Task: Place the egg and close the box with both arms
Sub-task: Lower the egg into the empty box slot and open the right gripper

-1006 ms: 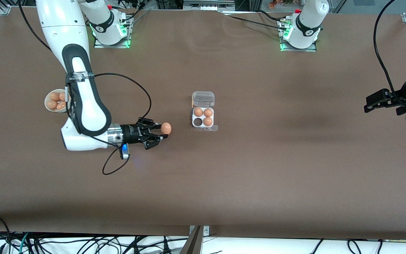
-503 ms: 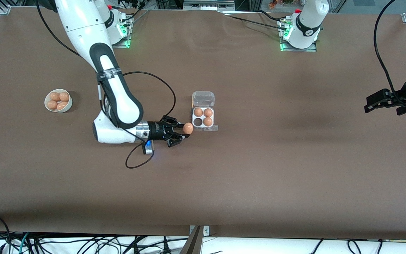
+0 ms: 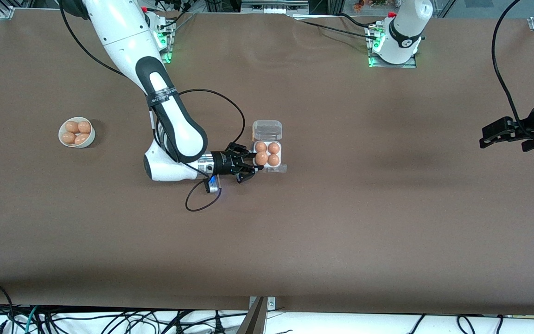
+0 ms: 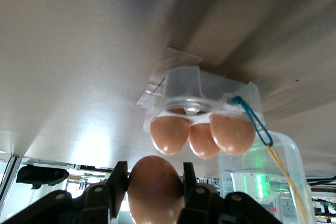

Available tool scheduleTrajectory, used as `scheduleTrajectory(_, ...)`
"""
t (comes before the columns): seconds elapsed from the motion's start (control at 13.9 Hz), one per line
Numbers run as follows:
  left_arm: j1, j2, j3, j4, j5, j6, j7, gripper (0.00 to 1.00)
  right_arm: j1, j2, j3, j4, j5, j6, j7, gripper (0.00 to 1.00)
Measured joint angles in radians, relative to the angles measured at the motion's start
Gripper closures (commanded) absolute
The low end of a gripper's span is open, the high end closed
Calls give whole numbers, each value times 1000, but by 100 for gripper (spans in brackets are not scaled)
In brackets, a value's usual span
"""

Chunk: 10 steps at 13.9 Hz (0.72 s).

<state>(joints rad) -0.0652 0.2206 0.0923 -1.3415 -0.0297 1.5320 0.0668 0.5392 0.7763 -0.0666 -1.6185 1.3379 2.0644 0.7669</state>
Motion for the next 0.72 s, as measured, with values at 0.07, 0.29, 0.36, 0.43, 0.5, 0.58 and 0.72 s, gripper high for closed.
scheduleTrajectory(0.07, 0, 0, 0, 0, 0, 0, 0, 0, 0, 9, 2, -1, 5, 0, 0, 63)
scheduleTrajectory(0.29, 0, 0, 0, 0, 0, 0, 0, 0, 0, 23, 3, -7, 9, -1, 0, 63)
scheduleTrajectory(0.36, 0, 0, 0, 0, 0, 0, 0, 0, 1, 25, 6, -8, 9, -1, 0, 63)
scheduleTrajectory(0.43, 0, 0, 0, 0, 0, 0, 0, 0, 3, 26, 7, -11, 9, -1, 0, 60)
scheduleTrajectory(0.5, 0, 0, 0, 0, 0, 0, 0, 0, 5, 26, 8, -16, 9, -1, 0, 55)
scheduleTrajectory(0.58, 0, 0, 0, 0, 0, 0, 0, 0, 7, 26, 9, -19, 9, -1, 0, 48)
scheduleTrajectory(0.72, 0, 0, 0, 0, 0, 0, 0, 0, 10, 29, 10, -24, 11, -1, 0, 3)
